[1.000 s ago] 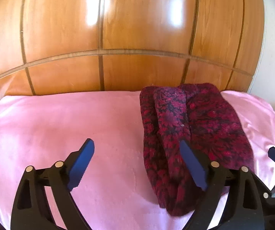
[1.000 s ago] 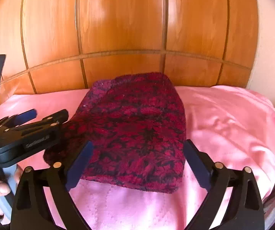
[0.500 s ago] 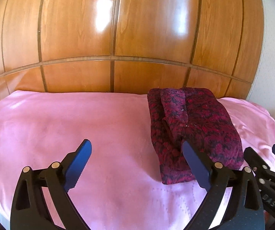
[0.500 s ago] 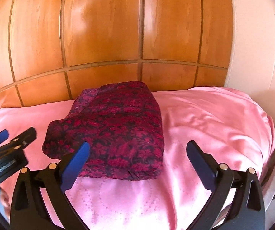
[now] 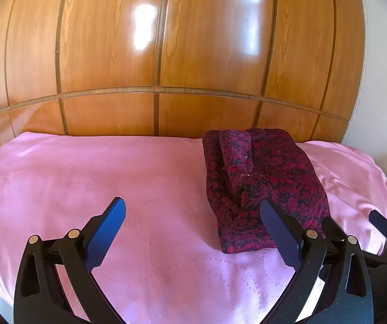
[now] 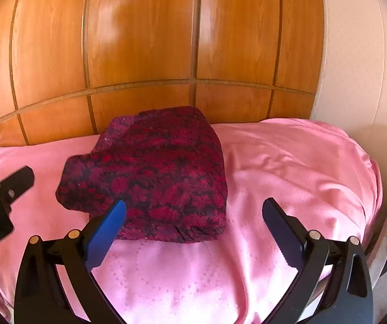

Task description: Fold small clothes

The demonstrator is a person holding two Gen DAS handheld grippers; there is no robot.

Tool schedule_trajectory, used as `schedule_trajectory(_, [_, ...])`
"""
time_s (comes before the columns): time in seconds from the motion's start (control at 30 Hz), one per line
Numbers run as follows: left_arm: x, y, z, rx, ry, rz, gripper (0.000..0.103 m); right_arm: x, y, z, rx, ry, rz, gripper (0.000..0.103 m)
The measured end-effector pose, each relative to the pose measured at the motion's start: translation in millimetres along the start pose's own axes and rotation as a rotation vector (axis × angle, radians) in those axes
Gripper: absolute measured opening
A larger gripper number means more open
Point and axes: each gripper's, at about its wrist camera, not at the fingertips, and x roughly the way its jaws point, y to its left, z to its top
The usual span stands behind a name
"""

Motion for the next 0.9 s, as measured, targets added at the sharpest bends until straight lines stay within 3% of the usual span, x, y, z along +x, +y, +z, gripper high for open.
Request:
schedule_trajectory(0.23, [0, 0, -1, 0.005, 0.000, 0.004, 0.098, 6, -3, -7, 0.022, 0.041, -0.011, 0.100])
schedule_trajectory(0.9, [2, 4, -6, 0.007, 0.007, 0.010, 0.098, 0, -6, 4, 0.045, 0.013, 0.016, 0.101])
